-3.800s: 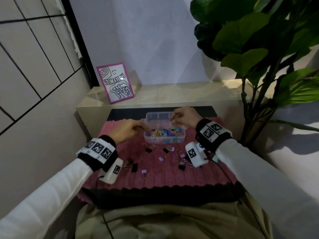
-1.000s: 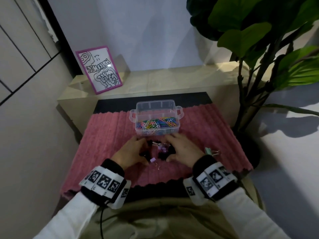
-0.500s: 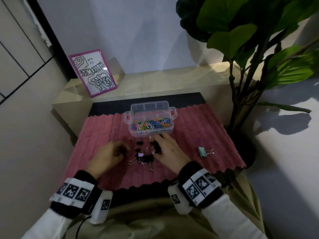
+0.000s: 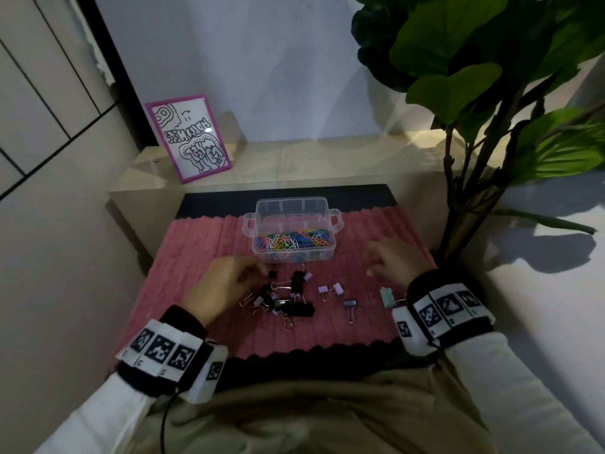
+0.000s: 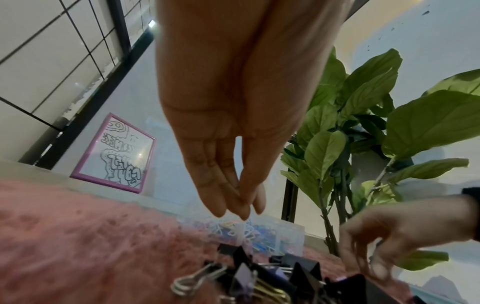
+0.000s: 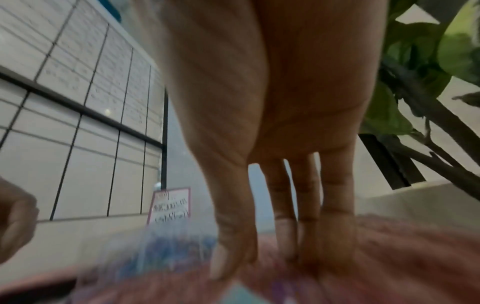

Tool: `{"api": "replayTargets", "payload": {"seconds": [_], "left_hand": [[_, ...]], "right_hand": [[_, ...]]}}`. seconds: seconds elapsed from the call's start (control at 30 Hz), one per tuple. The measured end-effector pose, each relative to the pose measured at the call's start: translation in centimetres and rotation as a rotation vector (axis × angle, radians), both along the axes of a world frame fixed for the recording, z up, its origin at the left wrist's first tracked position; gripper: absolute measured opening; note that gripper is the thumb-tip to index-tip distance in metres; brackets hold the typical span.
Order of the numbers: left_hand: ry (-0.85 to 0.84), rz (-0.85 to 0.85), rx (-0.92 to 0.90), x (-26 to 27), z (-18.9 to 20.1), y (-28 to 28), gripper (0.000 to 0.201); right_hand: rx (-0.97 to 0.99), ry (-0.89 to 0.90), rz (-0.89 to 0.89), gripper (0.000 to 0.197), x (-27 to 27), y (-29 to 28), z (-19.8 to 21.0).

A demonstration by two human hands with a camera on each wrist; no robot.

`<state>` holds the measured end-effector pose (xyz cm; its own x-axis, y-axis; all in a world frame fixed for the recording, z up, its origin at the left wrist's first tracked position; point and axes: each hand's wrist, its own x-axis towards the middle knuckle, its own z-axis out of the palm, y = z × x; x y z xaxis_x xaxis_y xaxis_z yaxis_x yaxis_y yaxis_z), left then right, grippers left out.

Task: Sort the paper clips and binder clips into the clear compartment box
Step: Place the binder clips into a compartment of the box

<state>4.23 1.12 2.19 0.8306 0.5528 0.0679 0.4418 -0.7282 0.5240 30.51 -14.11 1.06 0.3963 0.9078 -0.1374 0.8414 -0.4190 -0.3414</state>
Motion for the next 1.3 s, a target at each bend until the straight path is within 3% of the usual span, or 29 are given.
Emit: {"api": "replayTargets", "payload": {"seconds": [0.07, 0.17, 0.3, 0.43, 0.53, 0.7, 0.87, 1.0, 1.1, 1.3], "left_hand": [[0.025, -0.052, -0.03, 1.0, 0.2, -0.7, 0.017], [0.182, -0.214, -0.056, 2.9, -0.1, -2.4, 0.035], [0.364, -0.307, 0.133, 3.4, -1.6, -4.3, 0.047], [0.303, -0.304, 0.246, 3.4, -1.5, -4.6, 0.029], [0.277, -0.306, 0.327, 3.6, -1.3, -4.8, 0.017], [0.136, -0.268, 0.423, 3.4, -0.7, -5.3, 0.03], [-0.078, -0.073, 0.182, 1.0, 1.3, -3.9, 0.037], [-0.204, 0.072, -0.029, -1.9, 2.7, -2.7, 0.017], [-0.226, 0.146, -0.163, -3.5, 2.9, -1.1, 0.03], [-0.229, 0.171, -0.192, -2.5, 5.8, 4.0, 0.028]], "right_hand": [[-0.116, 0.039, 0.04, 0.027, 0.5, -0.1, -0.6], [-0.117, 0.123, 0.079, 0.02, 0.4, 0.0, -0.6], [-0.095, 0.25, 0.069, 0.03, 1.3, -0.4, -0.7], [0.07, 0.398, -0.003, 0.029, 2.2, -0.4, 0.6], [0.185, 0.362, 0.014, 0.028, 2.0, 1.5, 2.8], [0.311, 0.311, 0.016, 0.011, 0.0, 6.7, 5.7], [0.183, 0.384, 0.005, 0.017, -1.2, 10.5, 5.8], [0.159, 0.323, 0.084, 0.016, -2.5, 11.5, 5.1], [0.06, 0.251, 0.201, 0.016, -3.1, 10.9, 5.0], [0.244, 0.101, 0.374, 0.013, -3.1, 5.3, 4.5]]}}
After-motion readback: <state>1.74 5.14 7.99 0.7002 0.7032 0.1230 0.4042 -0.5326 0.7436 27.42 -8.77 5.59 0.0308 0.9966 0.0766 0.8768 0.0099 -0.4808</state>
